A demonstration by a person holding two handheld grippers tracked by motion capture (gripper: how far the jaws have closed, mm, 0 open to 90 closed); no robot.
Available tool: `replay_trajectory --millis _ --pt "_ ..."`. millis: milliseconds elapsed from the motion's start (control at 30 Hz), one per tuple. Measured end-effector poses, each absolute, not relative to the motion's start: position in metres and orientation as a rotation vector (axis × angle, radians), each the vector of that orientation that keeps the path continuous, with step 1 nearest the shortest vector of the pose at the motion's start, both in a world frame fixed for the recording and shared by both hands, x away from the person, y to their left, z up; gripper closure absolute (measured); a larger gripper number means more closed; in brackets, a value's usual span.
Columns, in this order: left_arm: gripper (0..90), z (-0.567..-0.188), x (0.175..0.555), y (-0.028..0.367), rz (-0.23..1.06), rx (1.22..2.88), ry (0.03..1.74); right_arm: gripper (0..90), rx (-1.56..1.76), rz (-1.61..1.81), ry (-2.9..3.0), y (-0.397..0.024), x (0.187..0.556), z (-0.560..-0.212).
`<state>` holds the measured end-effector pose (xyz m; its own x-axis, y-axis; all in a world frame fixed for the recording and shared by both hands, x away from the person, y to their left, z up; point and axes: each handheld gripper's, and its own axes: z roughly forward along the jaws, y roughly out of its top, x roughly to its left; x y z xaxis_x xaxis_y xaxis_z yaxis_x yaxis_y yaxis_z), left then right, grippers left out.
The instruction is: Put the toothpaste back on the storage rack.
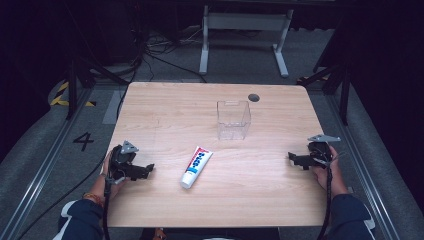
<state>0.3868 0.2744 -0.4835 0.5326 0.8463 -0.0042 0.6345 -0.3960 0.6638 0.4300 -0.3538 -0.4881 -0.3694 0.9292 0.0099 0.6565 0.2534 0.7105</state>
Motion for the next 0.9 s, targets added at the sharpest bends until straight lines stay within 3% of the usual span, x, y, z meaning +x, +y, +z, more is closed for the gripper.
replay_trajectory --millis 500,900 --pt "0.2 -0.4821 0.3872 0.2742 0.447 2.172 1.200 0.0 1.446 0.891 2.117 -0.3536 0.4298 -0.4881" --pt "8.6 -0.4754 0.3856 0.2713 0.425 2.190 1.269 0.0 1.438 0.893 2.127 -0.3541 0.4288 -0.4880"
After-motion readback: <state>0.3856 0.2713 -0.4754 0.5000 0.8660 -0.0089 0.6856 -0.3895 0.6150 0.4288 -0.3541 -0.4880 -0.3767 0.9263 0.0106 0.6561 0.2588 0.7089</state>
